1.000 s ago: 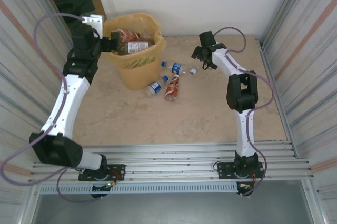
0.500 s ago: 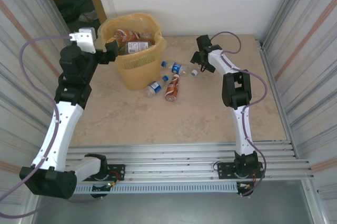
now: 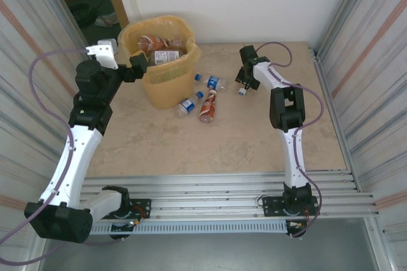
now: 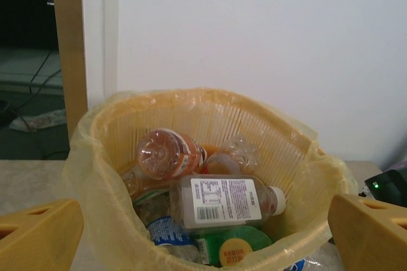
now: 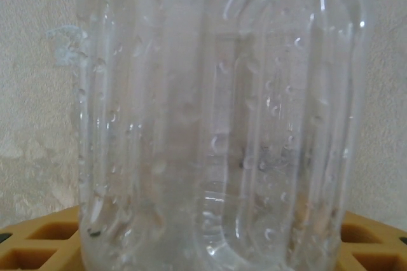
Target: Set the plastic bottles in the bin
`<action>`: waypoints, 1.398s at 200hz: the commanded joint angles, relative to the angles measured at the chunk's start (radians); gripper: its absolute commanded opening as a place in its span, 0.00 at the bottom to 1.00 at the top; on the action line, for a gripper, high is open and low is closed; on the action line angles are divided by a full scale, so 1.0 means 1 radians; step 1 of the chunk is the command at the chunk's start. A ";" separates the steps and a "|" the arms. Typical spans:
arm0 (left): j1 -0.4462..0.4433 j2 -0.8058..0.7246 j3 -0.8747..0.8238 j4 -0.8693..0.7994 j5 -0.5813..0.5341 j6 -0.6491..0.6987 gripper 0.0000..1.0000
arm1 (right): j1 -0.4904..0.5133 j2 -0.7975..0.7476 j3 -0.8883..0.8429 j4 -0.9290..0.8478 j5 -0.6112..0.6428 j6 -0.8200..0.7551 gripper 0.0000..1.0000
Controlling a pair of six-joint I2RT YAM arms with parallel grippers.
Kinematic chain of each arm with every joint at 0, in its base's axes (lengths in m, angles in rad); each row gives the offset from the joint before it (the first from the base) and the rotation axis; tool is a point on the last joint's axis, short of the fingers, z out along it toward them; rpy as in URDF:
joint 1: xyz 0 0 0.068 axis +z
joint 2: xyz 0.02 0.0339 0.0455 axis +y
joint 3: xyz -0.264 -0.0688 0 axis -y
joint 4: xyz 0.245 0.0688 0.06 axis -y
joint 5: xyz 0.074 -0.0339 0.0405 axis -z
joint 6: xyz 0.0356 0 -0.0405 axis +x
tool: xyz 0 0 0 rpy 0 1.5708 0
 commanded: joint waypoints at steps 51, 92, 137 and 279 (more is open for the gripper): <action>0.010 -0.034 -0.034 0.043 0.122 -0.110 0.99 | -0.006 -0.377 -0.381 0.150 -0.051 -0.093 0.43; 0.010 -0.037 -0.043 0.041 0.209 -0.188 0.99 | 0.013 -0.649 -0.610 0.274 -0.089 -0.132 0.42; -0.049 -0.033 -0.052 0.081 0.288 -0.260 0.98 | 0.061 -0.944 -0.826 0.436 -0.193 -0.211 0.40; -0.409 0.199 0.118 0.220 0.489 -0.348 0.92 | 0.316 -1.266 -0.942 0.638 -0.366 -0.465 0.44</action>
